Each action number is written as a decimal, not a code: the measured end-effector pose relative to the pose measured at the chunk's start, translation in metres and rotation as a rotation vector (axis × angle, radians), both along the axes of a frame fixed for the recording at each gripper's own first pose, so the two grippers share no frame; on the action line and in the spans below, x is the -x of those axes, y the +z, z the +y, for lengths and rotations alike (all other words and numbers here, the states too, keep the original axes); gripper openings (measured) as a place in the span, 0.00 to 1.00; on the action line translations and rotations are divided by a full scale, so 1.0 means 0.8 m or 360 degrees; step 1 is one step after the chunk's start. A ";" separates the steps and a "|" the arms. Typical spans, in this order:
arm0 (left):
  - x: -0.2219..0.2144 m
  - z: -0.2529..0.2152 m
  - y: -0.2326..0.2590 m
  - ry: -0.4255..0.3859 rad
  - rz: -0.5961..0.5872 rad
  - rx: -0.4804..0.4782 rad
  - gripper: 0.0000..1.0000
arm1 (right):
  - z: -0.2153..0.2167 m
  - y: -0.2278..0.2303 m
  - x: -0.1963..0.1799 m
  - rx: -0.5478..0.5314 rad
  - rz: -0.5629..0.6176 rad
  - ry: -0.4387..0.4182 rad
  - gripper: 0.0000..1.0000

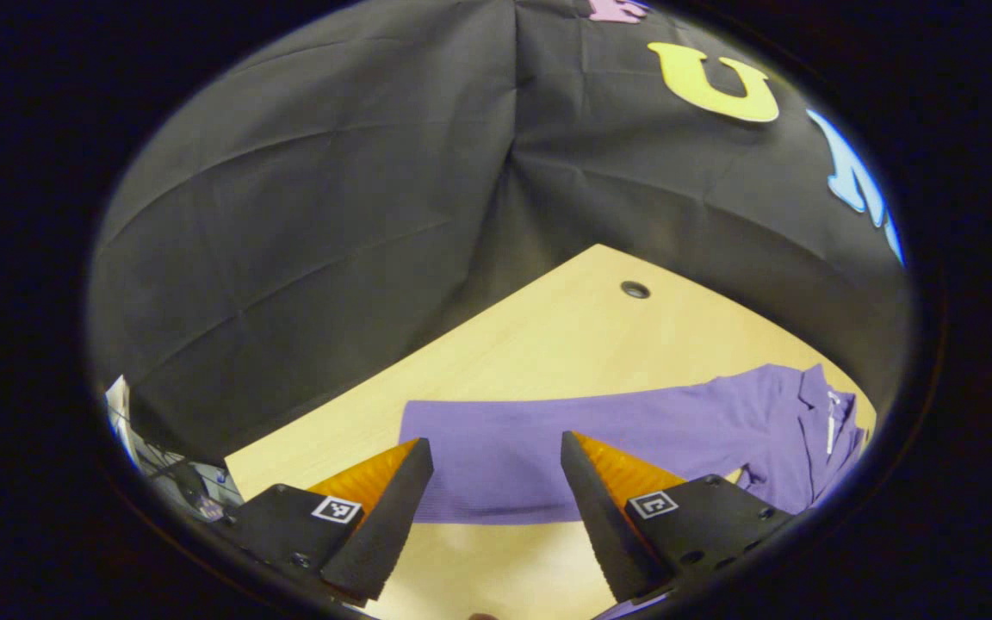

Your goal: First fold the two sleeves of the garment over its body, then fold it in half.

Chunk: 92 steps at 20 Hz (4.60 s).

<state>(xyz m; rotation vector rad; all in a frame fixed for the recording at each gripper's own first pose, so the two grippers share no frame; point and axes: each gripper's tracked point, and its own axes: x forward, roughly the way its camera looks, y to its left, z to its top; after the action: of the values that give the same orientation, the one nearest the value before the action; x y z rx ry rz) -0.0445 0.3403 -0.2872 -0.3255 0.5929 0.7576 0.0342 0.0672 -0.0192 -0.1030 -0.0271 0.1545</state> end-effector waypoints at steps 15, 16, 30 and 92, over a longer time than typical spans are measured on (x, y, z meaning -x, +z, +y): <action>0.039 0.049 -0.090 0.0228 0.0243 0.0322 0.96 | 0.011 -0.009 0.000 -0.0015 0.0093 0.0030 0.88; 0.037 0.048 -0.090 0.0221 0.0252 0.0312 0.98 | 0.011 -0.009 0.001 -0.0017 0.0089 0.0031 0.88; 0.041 0.045 -0.084 0.0128 0.0272 0.0278 0.39 | 0.025 -0.032 -0.004 0.0051 0.0162 0.0081 0.88; -0.097 -0.599 0.170 -0.1904 -0.0352 -0.0050 0.07 | -0.057 -0.065 0.000 -0.0043 0.0248 -0.0089 0.88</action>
<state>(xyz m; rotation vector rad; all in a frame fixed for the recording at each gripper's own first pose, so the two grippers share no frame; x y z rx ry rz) 0.0334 -0.1393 -0.1515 0.0142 0.4559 -0.4173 0.0342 0.0212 -0.0713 -0.0643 0.1290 0.1058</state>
